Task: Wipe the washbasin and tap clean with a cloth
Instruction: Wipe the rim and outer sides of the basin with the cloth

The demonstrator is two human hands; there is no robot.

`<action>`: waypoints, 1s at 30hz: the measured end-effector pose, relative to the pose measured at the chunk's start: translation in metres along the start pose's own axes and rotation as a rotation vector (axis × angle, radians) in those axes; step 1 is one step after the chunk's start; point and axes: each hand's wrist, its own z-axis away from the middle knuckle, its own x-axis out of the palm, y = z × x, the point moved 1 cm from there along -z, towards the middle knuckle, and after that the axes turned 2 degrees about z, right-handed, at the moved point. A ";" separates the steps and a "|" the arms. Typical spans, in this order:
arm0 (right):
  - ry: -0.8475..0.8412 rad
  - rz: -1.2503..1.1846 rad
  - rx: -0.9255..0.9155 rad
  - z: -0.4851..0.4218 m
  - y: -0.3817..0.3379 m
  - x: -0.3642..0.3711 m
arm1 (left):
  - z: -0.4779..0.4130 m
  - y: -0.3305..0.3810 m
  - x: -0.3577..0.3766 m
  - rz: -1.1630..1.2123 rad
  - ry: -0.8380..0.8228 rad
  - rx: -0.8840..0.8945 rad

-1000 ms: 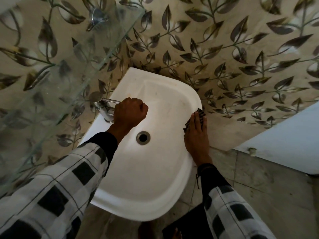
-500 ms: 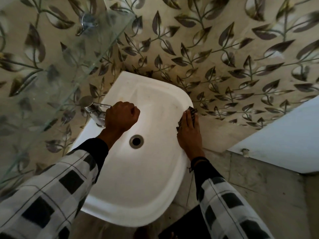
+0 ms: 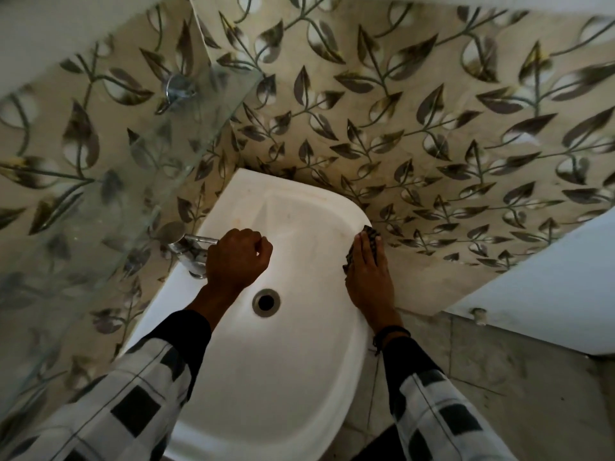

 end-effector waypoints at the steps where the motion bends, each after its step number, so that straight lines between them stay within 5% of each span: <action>1: 0.003 0.000 0.001 -0.004 -0.001 0.001 | 0.000 -0.001 0.000 0.000 0.023 0.012; 30: 0.051 0.014 -0.007 -0.032 0.005 0.002 | -0.002 -0.002 0.007 0.002 0.028 -0.018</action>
